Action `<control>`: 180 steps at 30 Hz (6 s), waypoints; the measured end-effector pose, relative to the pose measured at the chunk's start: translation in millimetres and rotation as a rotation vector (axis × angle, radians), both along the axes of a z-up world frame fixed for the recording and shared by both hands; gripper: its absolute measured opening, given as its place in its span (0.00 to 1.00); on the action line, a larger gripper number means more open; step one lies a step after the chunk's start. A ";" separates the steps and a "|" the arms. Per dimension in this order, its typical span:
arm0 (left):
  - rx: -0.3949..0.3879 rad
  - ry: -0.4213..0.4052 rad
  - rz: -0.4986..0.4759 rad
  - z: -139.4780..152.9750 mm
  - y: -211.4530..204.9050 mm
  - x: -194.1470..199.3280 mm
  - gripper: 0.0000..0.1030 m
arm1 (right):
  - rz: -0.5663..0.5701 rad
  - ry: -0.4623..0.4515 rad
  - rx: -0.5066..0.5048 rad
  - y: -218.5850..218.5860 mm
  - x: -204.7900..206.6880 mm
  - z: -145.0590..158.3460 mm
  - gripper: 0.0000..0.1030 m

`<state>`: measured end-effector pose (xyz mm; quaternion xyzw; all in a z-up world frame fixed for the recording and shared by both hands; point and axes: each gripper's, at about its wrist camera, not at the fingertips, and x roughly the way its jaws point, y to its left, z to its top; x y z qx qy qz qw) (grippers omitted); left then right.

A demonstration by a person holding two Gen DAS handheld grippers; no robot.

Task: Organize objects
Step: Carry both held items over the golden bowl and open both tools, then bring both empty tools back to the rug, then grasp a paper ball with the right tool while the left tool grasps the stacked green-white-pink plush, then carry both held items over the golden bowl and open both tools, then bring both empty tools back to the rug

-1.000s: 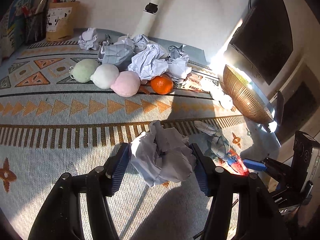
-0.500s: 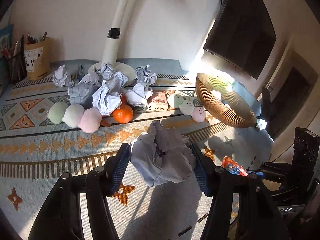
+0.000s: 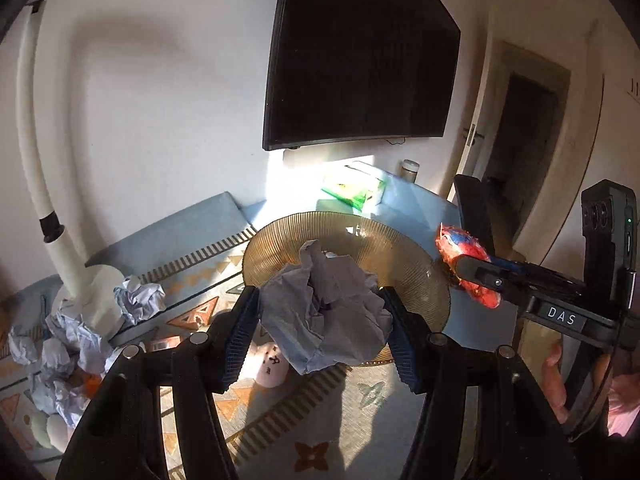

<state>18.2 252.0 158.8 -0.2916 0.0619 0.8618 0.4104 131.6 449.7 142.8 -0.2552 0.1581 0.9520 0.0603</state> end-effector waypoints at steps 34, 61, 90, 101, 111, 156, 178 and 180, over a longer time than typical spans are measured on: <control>0.067 0.037 0.326 9.2 -137.4 25.0 0.99 | 0.246 0.001 0.082 -114.4 -15.2 8.9 0.37; -0.116 -0.023 0.703 -116.3 -244.7 36.3 0.99 | 0.363 -0.156 0.178 -210.8 -57.4 -109.0 0.80; -0.220 -0.206 0.631 -133.3 -230.0 -58.3 0.98 | 0.695 -0.351 0.135 -325.8 -197.0 -96.1 0.52; -0.252 -0.204 0.667 -136.6 -234.3 -80.0 0.85 | 0.671 -0.283 -0.023 -285.6 -191.9 -87.7 0.40; -0.143 -0.269 0.687 -122.5 -289.3 -49.5 0.81 | 0.696 -0.232 -0.030 -285.5 -157.5 -69.3 0.40; -0.104 -0.173 0.530 -116.7 -231.6 4.2 0.47 | 0.601 -0.265 0.004 -223.6 -71.1 -101.4 0.39; -0.078 -0.001 0.002 -42.2 70.8 -33.6 0.51 | -0.187 -0.062 0.011 27.3 -53.8 -8.4 0.40; -0.090 -0.005 -0.003 -47.7 77.3 -35.4 0.66 | -0.193 -0.081 0.015 29.5 -61.3 -15.9 0.46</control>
